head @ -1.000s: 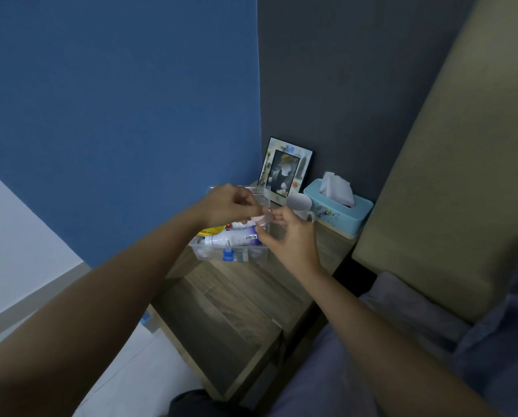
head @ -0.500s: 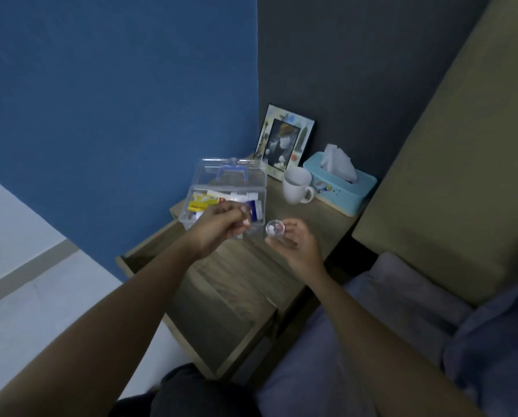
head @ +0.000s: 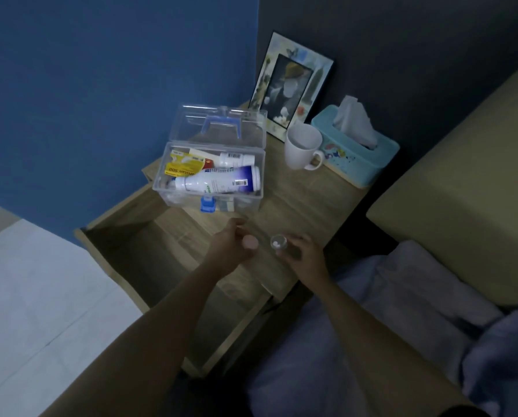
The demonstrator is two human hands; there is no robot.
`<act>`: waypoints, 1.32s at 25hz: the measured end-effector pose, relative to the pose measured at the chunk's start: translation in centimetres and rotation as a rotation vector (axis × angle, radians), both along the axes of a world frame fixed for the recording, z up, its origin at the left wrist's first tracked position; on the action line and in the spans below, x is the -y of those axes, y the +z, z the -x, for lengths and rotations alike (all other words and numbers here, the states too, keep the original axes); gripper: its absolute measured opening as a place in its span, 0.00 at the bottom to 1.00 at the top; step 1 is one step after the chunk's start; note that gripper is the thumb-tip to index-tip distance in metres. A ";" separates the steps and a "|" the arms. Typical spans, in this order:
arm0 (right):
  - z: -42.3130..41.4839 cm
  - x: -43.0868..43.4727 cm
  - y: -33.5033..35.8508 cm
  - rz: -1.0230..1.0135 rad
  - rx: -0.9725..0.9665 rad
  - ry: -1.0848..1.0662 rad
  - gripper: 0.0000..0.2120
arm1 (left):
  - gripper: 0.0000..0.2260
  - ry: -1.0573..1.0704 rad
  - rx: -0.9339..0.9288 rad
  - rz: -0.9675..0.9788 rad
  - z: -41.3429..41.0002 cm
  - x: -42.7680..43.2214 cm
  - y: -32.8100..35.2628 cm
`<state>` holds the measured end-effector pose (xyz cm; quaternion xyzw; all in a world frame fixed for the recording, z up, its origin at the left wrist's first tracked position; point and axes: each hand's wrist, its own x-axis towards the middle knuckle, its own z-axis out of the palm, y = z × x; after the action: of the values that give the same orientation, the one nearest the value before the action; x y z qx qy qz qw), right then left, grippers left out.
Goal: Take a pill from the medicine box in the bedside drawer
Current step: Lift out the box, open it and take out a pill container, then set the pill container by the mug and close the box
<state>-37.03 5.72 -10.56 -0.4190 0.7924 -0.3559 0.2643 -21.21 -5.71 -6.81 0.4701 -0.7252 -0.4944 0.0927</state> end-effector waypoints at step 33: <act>10.6 13.2 3.6 0.113 -0.166 -0.468 0.19 | 0.25 -0.527 0.369 0.597 -1.0 -0.5 -4.5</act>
<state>-47.63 -7.52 -6.95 -0.2659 0.8657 -0.4155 0.0847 -20.18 -5.19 -11.28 0.3018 -0.9360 -0.1776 -0.0359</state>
